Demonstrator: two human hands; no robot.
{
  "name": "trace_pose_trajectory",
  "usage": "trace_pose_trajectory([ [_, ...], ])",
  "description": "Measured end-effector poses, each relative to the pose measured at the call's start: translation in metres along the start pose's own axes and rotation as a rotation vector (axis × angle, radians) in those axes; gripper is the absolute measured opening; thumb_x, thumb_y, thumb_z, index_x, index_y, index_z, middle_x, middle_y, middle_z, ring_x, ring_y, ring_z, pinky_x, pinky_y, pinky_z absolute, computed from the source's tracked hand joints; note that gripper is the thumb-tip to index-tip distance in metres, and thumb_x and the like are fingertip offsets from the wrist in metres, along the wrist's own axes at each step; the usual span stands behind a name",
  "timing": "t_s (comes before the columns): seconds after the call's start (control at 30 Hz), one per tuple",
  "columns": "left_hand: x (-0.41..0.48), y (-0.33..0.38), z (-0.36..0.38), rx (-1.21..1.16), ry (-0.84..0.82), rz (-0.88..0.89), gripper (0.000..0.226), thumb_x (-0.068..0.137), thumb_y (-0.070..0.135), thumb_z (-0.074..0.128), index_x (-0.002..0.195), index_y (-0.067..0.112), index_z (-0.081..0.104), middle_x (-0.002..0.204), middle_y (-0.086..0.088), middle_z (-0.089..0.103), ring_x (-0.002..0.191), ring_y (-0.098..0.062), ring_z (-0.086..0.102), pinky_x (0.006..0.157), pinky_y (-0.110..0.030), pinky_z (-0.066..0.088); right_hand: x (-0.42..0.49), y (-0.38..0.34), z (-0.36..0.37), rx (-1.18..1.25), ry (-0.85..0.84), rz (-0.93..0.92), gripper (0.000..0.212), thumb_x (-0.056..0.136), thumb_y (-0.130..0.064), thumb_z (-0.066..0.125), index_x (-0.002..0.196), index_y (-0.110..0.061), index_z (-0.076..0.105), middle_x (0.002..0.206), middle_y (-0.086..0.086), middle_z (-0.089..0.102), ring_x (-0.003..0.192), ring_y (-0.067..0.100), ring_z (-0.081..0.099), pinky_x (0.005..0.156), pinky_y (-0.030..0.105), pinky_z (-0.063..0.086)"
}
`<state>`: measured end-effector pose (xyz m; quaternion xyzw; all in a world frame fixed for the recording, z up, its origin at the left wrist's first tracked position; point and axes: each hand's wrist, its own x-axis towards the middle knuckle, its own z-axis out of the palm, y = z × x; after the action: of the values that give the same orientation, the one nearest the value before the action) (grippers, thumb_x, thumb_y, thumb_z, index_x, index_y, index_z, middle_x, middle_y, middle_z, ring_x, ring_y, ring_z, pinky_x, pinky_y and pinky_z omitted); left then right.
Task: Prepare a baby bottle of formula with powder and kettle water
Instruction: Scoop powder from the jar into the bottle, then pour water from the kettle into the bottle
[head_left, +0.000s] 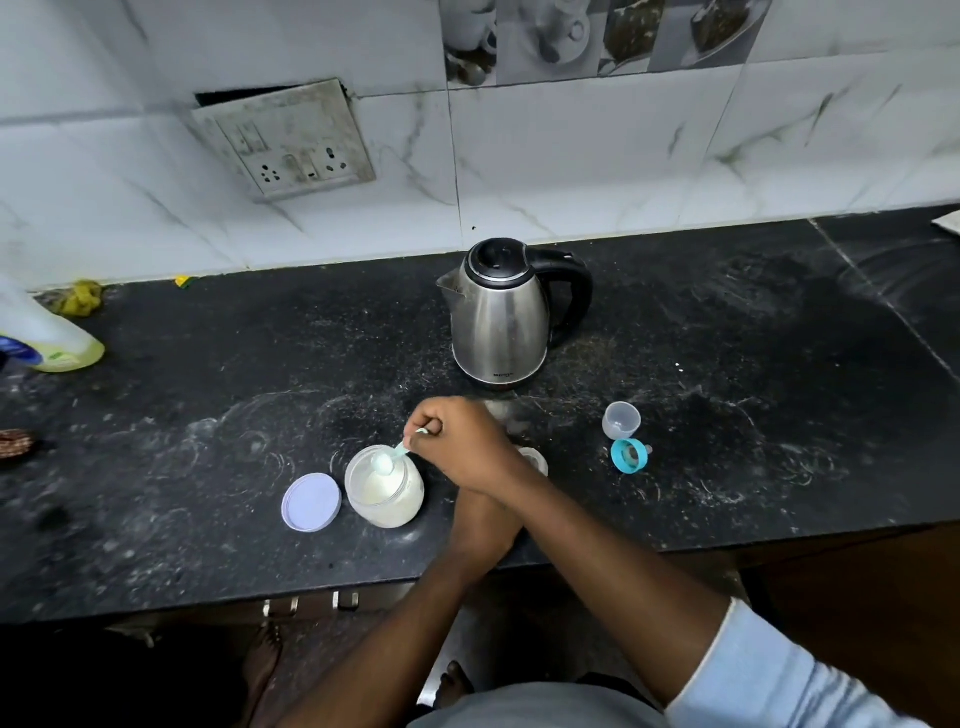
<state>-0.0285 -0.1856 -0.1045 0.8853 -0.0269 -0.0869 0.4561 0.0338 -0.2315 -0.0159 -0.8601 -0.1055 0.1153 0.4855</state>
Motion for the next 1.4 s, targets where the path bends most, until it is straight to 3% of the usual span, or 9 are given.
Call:
trace_pose_trajectory([
  [0.07,-0.001,-0.001,0.000,0.002,-0.002,0.010,0.019,0.103,0.001,0.058,0.104,0.021,0.055,0.099,0.005,0.055,0.091,0.001,0.051,0.077,0.000,0.033,0.004,-0.003,0.009,-0.023,-0.052,-0.011,0.006,0.090,-0.017,0.072,0.090,-0.015,0.078,0.066,-0.014,0.062,0.057,-0.003,0.053,0.054,0.010,0.038],
  [0.23,0.004,-0.001,0.001,-0.085,0.031,-0.005,0.025,0.091,0.007,0.073,0.088,0.029,0.060,0.084,0.018,0.063,0.080,0.013,0.061,0.069,-0.012,0.041,0.010,-0.002,-0.008,0.058,0.032,-0.042,0.011,0.095,-0.023,0.071,0.092,-0.015,0.077,0.071,-0.015,0.066,0.060,-0.009,0.057,0.059,0.011,0.043],
  [0.4,0.007,-0.002,0.005,-0.226,0.057,0.025,0.050,0.074,0.012,0.088,0.113,0.032,0.065,0.109,0.015,0.075,0.105,-0.006,0.071,0.092,-0.024,0.054,0.040,0.020,-0.082,0.209,0.579,0.006,0.013,0.096,-0.016,0.066,0.089,-0.011,0.076,0.069,-0.010,0.064,0.058,-0.005,0.055,0.060,0.018,0.043],
  [0.53,0.008,-0.003,0.006,-0.234,0.066,0.036,0.051,0.074,0.010,0.090,0.112,0.034,0.065,0.109,0.018,0.074,0.105,-0.006,0.071,0.094,-0.028,0.055,0.077,0.055,-0.138,0.156,0.927,0.031,0.021,0.098,-0.029,0.061,0.087,-0.011,0.067,0.085,0.003,0.065,0.082,0.023,0.062,0.080,0.044,0.053],
  [0.67,0.010,-0.005,0.008,-0.227,0.069,0.047,0.049,0.073,0.014,0.091,0.112,0.030,0.065,0.109,0.012,0.075,0.105,-0.012,0.072,0.097,-0.041,0.056,0.108,0.082,-0.173,0.208,0.821,0.118,0.027,0.103,-0.042,0.053,0.094,-0.019,0.065,0.096,0.001,0.066,0.095,0.023,0.063,0.093,0.048,0.051],
  [0.83,0.010,-0.005,0.010,-0.232,0.080,0.038,0.051,0.074,0.014,0.091,0.113,0.035,0.065,0.111,0.012,0.075,0.106,-0.013,0.072,0.097,-0.046,0.057,0.125,0.088,-0.189,0.310,0.544,0.168,0.058,0.106,-0.058,0.040,0.068,-0.019,0.060,0.069,-0.002,0.061,0.067,0.015,0.059,0.070,0.034,0.046],
  [0.93,0.011,-0.005,0.010,-0.242,0.085,0.037,0.049,0.076,0.013,0.091,0.113,0.033,0.066,0.110,0.010,0.076,0.105,-0.015,0.072,0.096,-0.047,0.057,0.134,0.097,-0.187,0.450,0.464,0.177,0.061,0.105,-0.060,0.042,0.074,-0.011,0.062,0.063,0.008,0.059,0.053,0.019,0.059,0.059,0.031,0.050],
  [1.13,0.010,-0.006,0.013,-0.261,0.094,0.010,0.051,0.076,0.012,0.092,0.115,0.032,0.067,0.111,0.006,0.076,0.105,-0.017,0.073,0.097,-0.047,0.057,0.144,0.102,-0.184,0.680,0.489,0.237,0.041,0.104,-0.037,0.055,0.075,-0.007,0.059,0.052,0.006,0.048,0.039,0.017,0.043,0.039,0.024,0.035],
  [1.4,0.010,-0.002,0.012,-0.264,0.100,-0.019,0.050,0.070,0.018,0.090,0.113,0.034,0.067,0.108,0.006,0.077,0.102,-0.016,0.073,0.096,-0.048,0.057,0.135,0.105,-0.192,0.758,0.681,0.232,0.036,0.098,-0.021,0.054,0.064,-0.012,0.052,0.048,0.003,0.041,0.034,0.016,0.040,0.036,0.022,0.026],
])
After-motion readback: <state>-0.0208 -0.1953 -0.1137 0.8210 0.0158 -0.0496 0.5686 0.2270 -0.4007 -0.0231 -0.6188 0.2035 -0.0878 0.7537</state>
